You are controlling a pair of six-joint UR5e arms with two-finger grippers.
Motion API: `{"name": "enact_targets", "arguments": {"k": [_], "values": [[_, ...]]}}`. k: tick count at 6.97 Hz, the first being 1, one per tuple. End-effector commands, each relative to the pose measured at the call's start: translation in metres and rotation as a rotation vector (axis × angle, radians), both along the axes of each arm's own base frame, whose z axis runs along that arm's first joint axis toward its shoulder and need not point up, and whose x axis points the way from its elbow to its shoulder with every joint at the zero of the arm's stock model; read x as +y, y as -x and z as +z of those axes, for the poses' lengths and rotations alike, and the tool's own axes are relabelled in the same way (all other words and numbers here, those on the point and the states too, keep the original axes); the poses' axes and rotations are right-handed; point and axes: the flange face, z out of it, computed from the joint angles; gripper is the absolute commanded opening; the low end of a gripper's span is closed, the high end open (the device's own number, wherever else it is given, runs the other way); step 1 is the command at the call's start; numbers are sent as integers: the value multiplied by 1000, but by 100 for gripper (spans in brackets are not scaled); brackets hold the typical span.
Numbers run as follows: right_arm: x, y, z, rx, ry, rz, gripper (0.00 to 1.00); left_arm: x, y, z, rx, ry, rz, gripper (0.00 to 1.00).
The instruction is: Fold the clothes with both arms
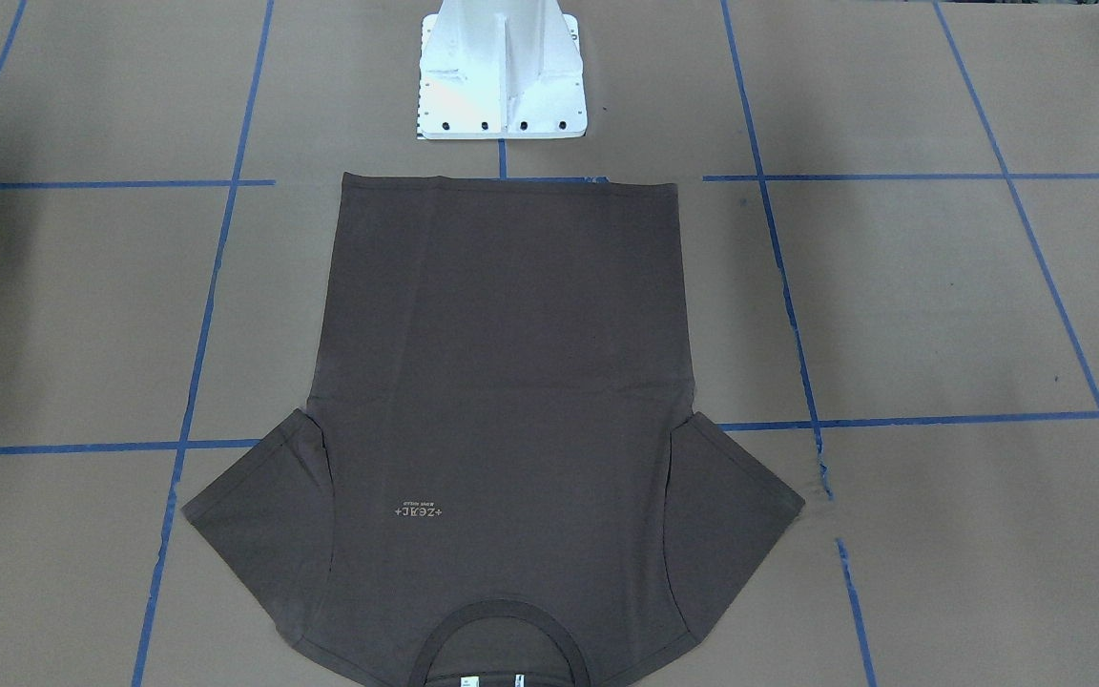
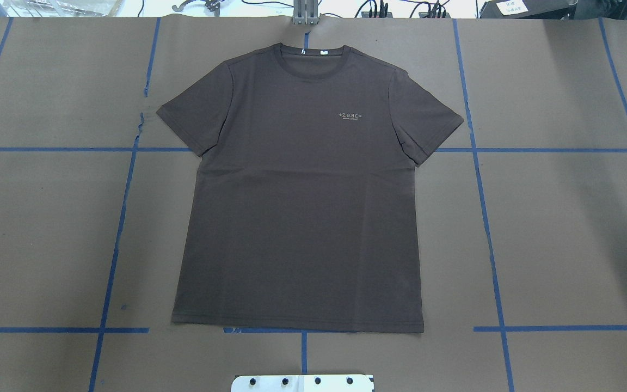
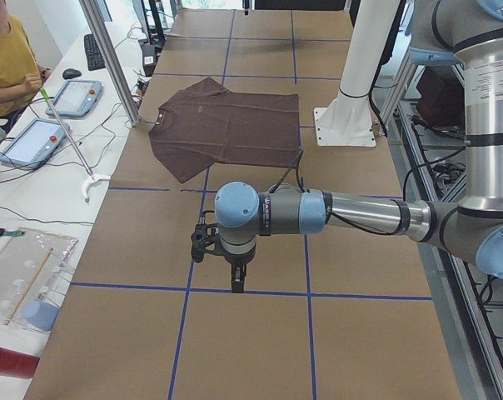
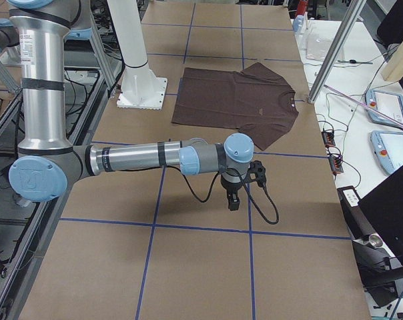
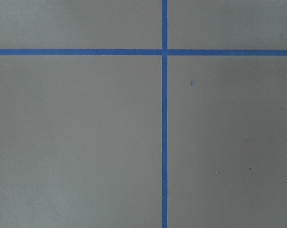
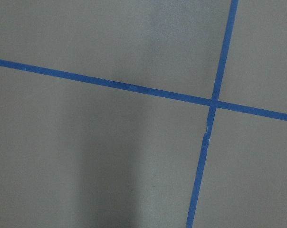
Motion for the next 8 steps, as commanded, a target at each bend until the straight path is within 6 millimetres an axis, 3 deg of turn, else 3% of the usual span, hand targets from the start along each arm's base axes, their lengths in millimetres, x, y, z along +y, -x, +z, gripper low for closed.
{"name": "enact_targets", "arguments": {"k": [1, 4, 6, 8], "values": [[2, 0, 3, 1, 7, 1, 100, 7, 1, -13, -5, -77, 48, 100], [2, 0, 2, 1, 5, 2, 100, 7, 6, -14, -66, -113, 76, 100], [2, 0, 2, 3, 4, 3, 100, 6, 5, -31, -69, -139, 70, 100], [1, 19, 1, -15, -23, -23, 100, 6, 5, -33, -68, -149, 71, 100]]}}
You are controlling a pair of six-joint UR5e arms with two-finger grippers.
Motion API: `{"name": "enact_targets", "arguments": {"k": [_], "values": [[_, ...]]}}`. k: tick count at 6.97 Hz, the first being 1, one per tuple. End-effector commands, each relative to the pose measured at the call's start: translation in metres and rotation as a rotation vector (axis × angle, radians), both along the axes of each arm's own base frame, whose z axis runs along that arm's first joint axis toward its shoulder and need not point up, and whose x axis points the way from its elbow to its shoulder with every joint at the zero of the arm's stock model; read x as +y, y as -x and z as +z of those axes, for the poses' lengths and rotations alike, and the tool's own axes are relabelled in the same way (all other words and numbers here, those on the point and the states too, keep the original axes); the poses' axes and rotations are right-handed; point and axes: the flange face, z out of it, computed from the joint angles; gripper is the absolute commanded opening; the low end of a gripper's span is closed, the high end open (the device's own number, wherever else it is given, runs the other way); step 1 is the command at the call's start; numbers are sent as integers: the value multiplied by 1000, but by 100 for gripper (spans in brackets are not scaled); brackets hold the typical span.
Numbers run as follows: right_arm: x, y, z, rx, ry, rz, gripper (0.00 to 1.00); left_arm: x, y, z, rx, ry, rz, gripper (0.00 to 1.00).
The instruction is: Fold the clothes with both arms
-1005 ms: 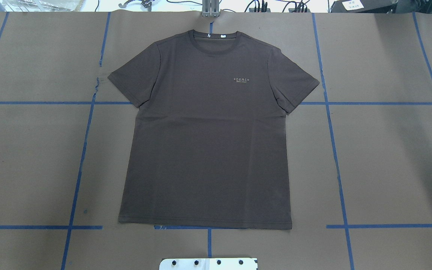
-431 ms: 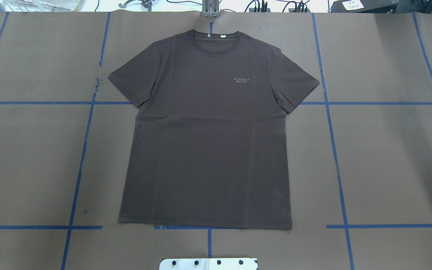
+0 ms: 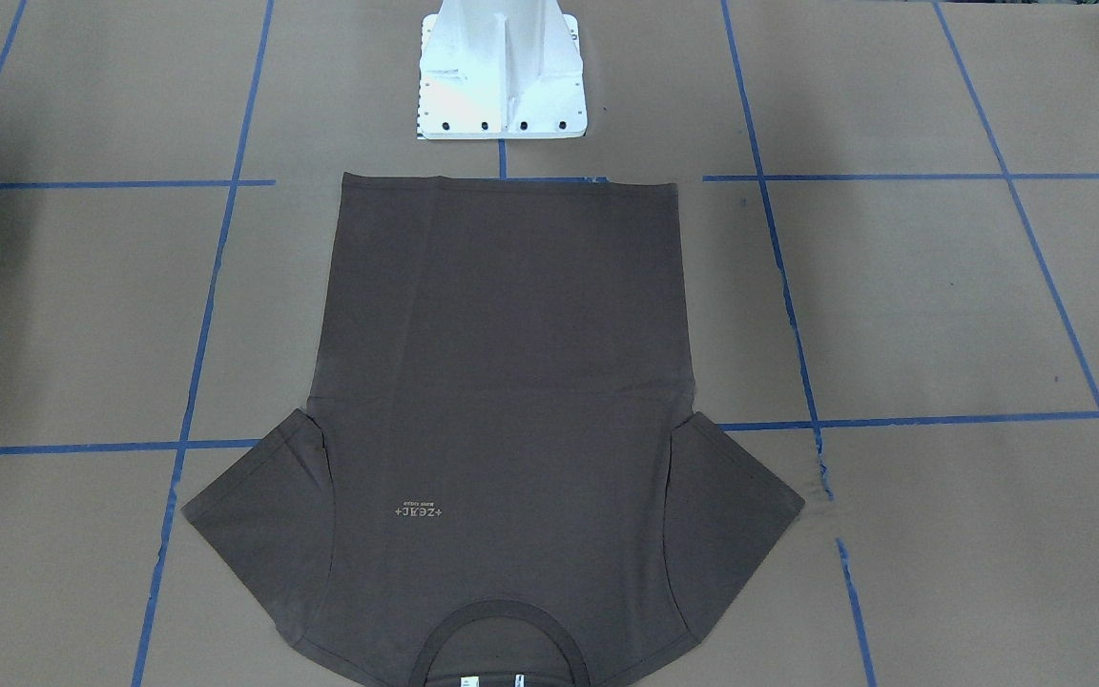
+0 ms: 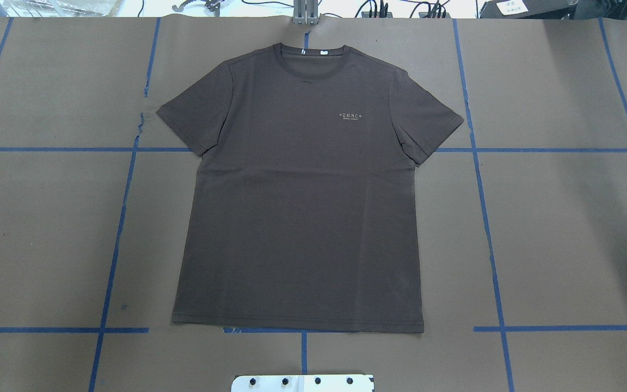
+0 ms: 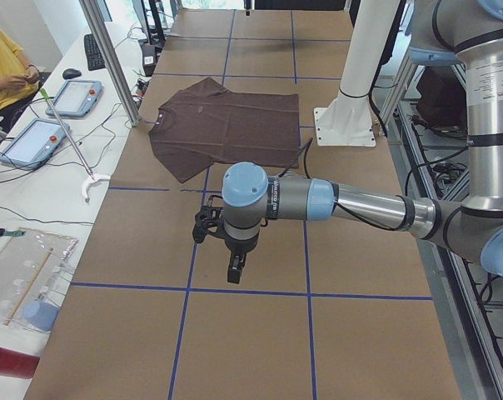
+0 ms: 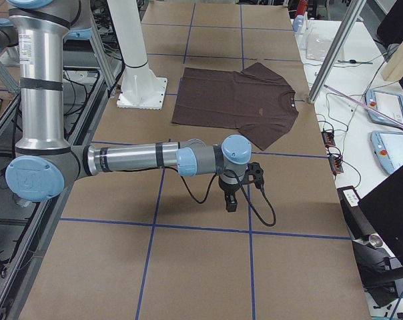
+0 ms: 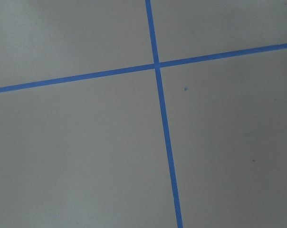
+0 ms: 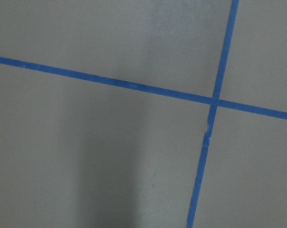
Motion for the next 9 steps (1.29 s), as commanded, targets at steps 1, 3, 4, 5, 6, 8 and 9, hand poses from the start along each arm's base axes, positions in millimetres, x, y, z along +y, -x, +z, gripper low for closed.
{"name": "enact_targets", "arguments": {"k": [1, 3, 4, 5, 6, 8, 9], "values": [[-1, 28, -5, -29, 10, -25, 100, 4, -2, -12, 4, -27, 1, 100], [-4, 70, -18, -53, 41, 31, 100, 5, -2, -25, 5, -54, 2, 100], [-14, 94, -29, -80, 58, 76, 100, 5, -2, -25, 5, -55, 2, 100], [-37, 134, -48, -111, 88, 113, 100, 5, -2, -26, 4, -57, 3, 100], [-65, 183, -75, -121, 130, 183, 99, 5, -2, -26, 5, -56, 2, 100], [-116, 279, -128, -90, 156, 349, 93, 6, -2, -29, 4, -62, 2, 100], [-130, 315, -147, -81, 167, 396, 92, 6, -2, -28, 4, -61, 2, 100]]}}
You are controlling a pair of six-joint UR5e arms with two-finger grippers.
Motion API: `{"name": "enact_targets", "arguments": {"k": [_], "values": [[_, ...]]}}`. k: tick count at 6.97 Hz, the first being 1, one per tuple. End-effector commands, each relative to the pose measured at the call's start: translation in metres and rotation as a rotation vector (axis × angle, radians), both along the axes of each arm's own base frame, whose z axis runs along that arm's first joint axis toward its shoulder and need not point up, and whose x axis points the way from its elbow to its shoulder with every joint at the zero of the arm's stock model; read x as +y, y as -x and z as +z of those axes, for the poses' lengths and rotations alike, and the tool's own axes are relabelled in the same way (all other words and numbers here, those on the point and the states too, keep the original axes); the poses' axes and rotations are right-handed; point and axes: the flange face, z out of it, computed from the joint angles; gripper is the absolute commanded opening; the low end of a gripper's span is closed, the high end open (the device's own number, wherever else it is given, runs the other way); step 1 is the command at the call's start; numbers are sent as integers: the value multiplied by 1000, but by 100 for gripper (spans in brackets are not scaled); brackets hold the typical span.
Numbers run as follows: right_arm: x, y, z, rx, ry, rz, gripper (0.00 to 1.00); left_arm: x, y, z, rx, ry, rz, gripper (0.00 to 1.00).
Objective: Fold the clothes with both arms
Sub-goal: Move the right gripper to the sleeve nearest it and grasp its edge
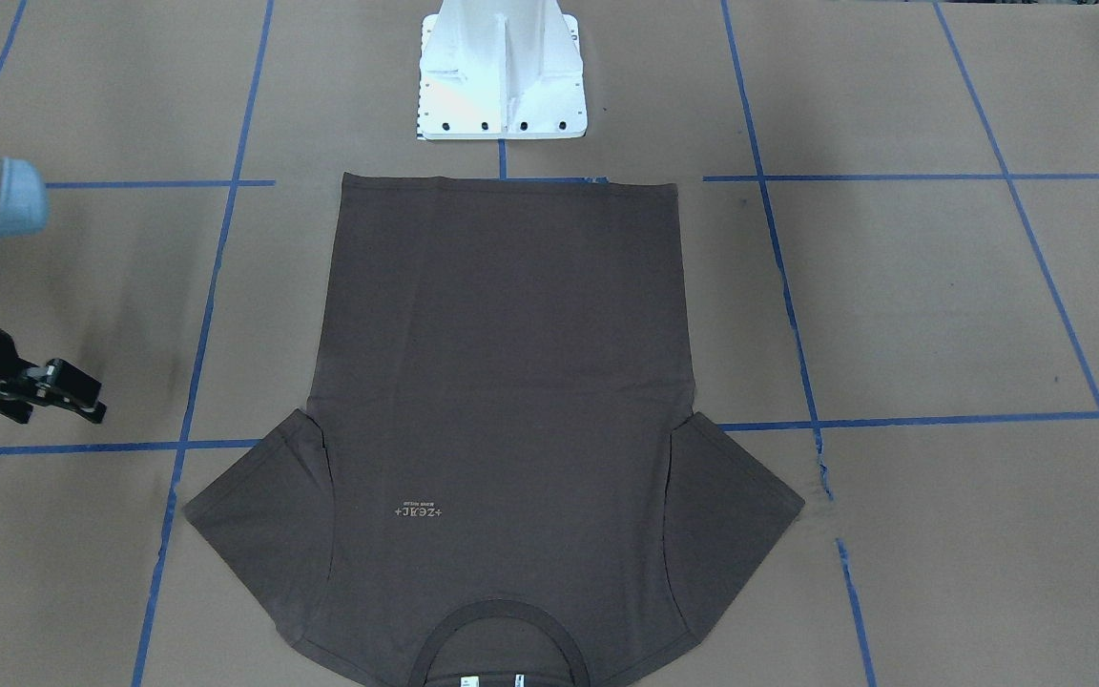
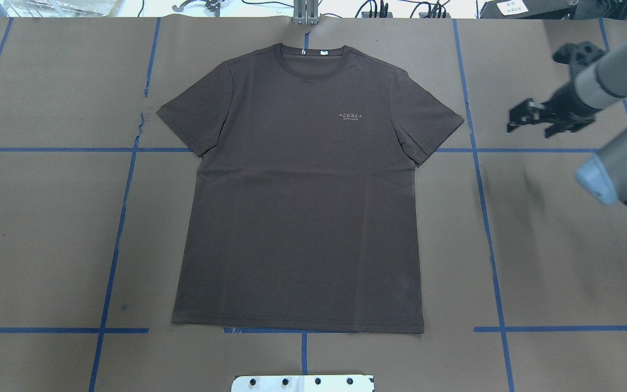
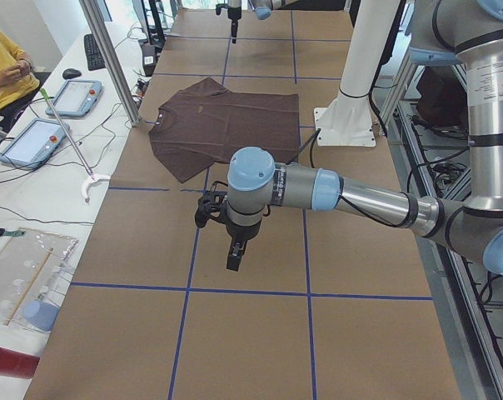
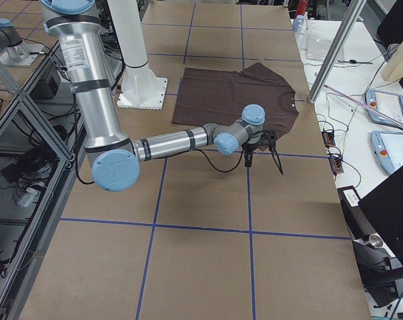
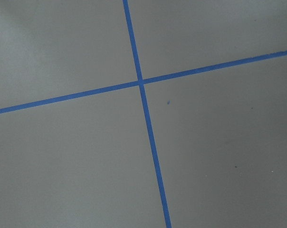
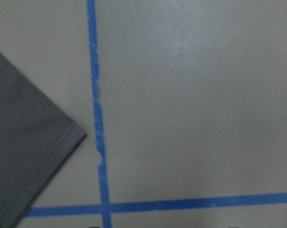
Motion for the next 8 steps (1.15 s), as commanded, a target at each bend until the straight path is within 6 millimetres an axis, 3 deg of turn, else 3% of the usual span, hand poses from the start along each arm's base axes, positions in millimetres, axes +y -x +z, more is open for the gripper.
{"name": "enact_targets", "arguments": {"k": [1, 3, 4, 7, 8], "values": [[-32, 74, -35, 13, 47, 103, 91, 0, 0, -1, 0, -1, 0, 100], [-51, 101, -21, 6, 47, 115, 86, 1, 1, -2, 0, -4, 0, 100], [-48, 109, -21, 8, 48, 106, 83, 1, 1, -2, 0, -4, 0, 100], [-48, 115, -12, 49, 36, 128, 73, 4, 0, 2, 0, 1, 3, 100], [-52, 118, -16, 47, 34, 129, 65, 4, 0, 1, 0, -1, 3, 100]]}}
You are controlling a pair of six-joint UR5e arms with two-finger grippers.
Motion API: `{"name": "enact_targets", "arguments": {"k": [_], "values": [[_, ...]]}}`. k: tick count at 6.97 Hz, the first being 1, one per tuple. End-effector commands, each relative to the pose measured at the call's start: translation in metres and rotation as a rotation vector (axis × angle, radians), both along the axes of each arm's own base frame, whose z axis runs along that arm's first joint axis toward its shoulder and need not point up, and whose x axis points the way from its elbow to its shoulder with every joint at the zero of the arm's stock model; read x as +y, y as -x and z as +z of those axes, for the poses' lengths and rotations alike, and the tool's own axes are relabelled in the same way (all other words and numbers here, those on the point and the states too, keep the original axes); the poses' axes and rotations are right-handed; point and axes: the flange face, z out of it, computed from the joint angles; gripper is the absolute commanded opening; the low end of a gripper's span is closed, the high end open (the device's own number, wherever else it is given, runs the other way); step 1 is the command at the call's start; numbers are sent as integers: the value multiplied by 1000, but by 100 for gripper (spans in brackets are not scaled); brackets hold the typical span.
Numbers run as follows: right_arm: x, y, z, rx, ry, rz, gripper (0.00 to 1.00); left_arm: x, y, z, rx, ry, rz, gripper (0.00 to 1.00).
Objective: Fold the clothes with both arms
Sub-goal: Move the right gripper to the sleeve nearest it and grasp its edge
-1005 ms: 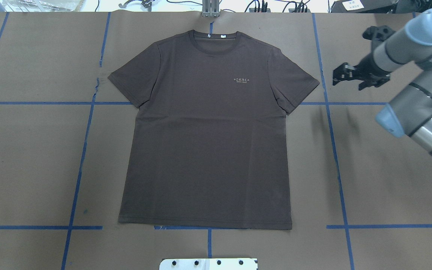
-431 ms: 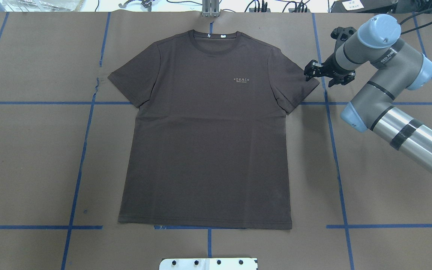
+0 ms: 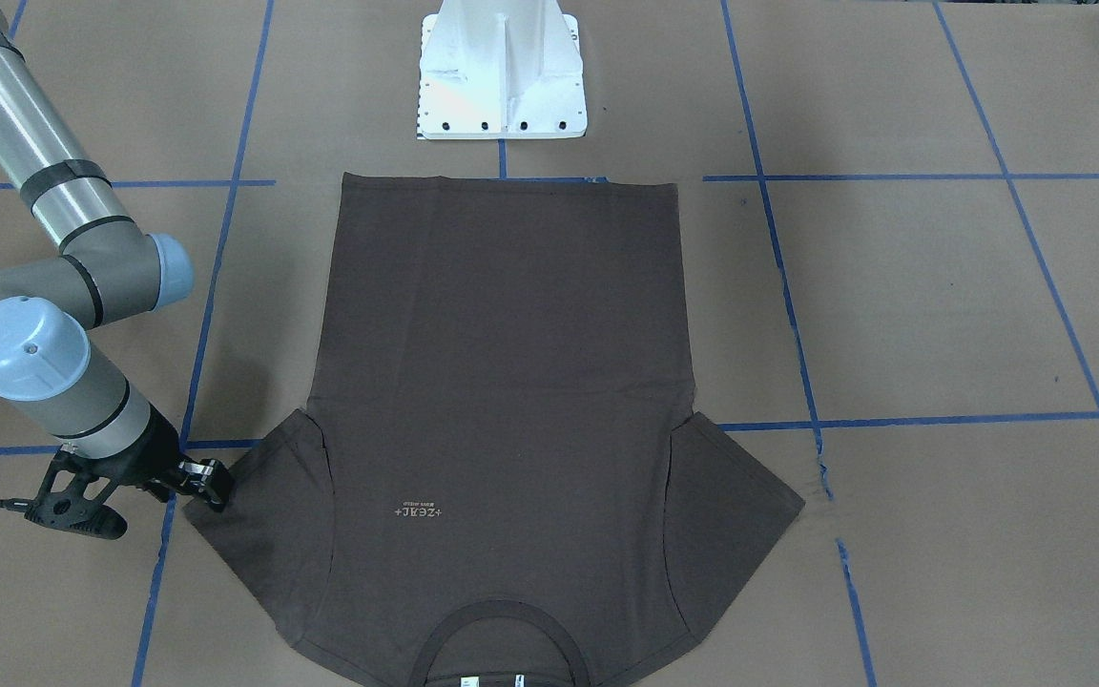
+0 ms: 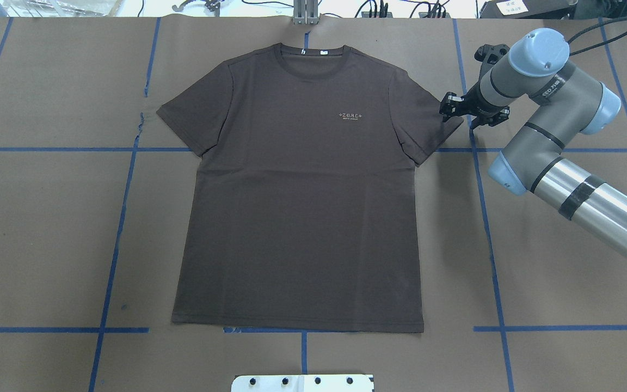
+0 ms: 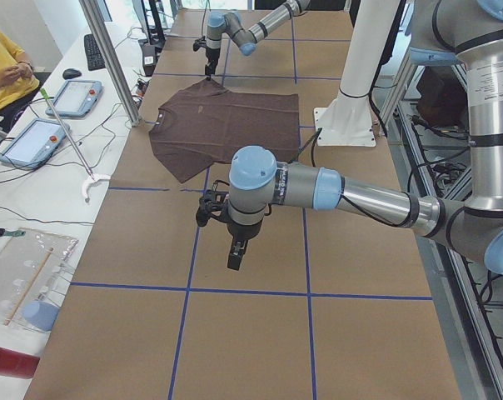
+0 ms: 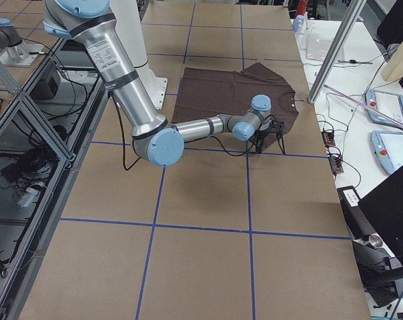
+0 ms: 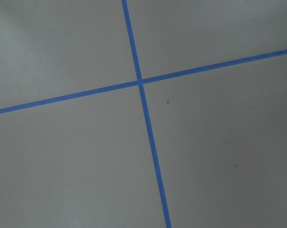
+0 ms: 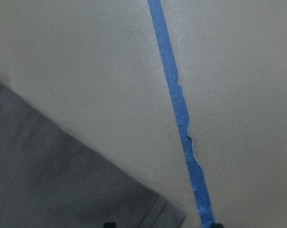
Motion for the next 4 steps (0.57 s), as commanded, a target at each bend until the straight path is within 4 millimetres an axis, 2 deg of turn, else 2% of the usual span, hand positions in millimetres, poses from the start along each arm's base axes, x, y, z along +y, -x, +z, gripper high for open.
{"name": "enact_targets", "arguments": {"k": [1, 4], "values": [[-5, 3, -5, 6, -8, 10, 57, 1, 0, 0, -1, -2, 3, 100], [-6, 3, -2, 14, -8, 14, 51, 2, 1, -3, -2, -9, 1, 100]]}}
